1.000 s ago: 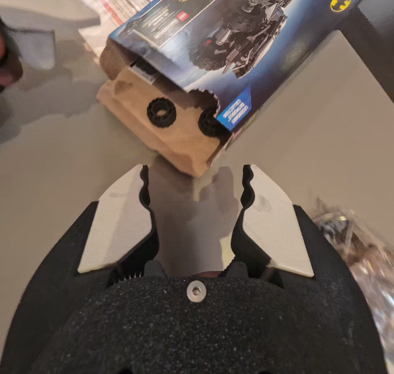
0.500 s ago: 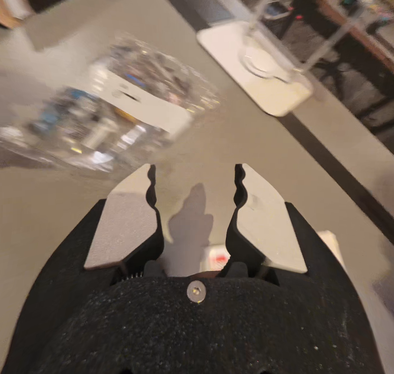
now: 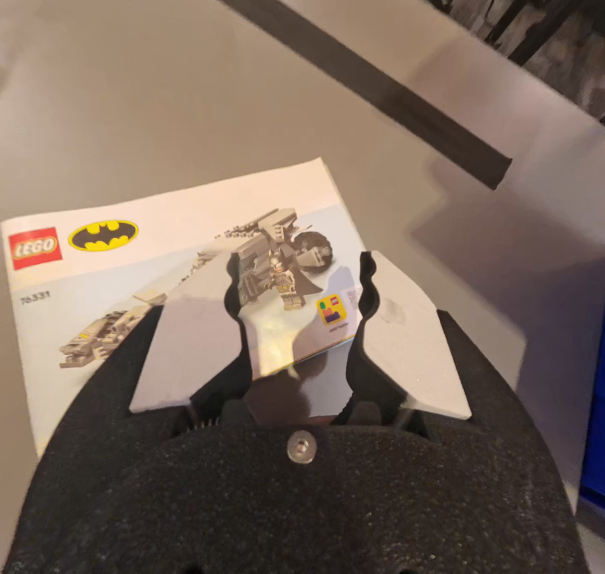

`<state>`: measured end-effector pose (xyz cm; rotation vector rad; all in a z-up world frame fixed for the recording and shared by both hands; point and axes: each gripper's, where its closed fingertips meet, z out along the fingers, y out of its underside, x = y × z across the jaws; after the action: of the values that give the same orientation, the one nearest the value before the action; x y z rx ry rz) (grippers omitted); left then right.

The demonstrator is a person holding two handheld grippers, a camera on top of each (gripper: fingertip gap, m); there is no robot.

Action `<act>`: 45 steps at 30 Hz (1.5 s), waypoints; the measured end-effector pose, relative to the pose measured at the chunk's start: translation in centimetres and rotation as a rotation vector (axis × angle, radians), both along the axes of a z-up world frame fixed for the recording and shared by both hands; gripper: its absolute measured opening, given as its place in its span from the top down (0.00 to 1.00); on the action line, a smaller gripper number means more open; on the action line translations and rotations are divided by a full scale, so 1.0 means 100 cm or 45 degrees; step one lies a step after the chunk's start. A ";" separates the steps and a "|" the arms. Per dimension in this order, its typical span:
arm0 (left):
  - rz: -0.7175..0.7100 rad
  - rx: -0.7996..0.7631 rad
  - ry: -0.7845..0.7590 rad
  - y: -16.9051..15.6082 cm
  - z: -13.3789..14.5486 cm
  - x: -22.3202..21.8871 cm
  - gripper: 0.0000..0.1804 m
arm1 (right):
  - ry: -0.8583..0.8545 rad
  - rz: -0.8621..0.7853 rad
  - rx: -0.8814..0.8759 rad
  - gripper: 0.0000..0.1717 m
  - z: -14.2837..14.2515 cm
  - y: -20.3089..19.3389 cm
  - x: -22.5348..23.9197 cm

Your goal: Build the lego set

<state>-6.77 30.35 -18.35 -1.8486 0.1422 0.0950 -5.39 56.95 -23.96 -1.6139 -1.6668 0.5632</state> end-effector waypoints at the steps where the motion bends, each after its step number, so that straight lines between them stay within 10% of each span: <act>1: 0.020 -0.005 -0.010 -0.003 0.000 -0.005 0.61 | -0.031 -0.002 0.015 0.59 -0.003 0.000 0.000; 13: 0.390 -0.424 0.191 -0.025 -0.047 -0.055 0.68 | -0.025 -0.009 0.061 0.60 -0.003 -0.001 0.000; 17: 0.383 -0.525 0.356 -0.031 -0.057 -0.063 0.85 | -0.020 0.006 0.041 0.62 -0.003 -0.003 0.000; 26: -0.118 -0.531 0.356 -0.056 -0.061 -0.013 1.00 | 0.079 -0.012 -0.093 0.63 0.006 0.001 0.003; 36: -0.830 -0.486 0.195 -0.159 -0.049 0.034 0.98 | 0.112 -0.042 -0.156 0.59 0.010 0.004 0.007; 40: -0.827 -0.464 -0.009 -0.184 -0.018 0.021 0.69 | 0.093 -0.050 -0.145 0.56 0.008 0.004 0.007; 45: -0.586 -0.201 -0.080 -0.141 0.044 -0.019 0.67 | 0.074 -0.061 -0.139 0.56 0.006 0.004 0.007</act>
<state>-8.69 16.26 -13.99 -1.9269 0.5389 -0.3019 -4.71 57.37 -23.40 -1.6941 -1.5748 0.6807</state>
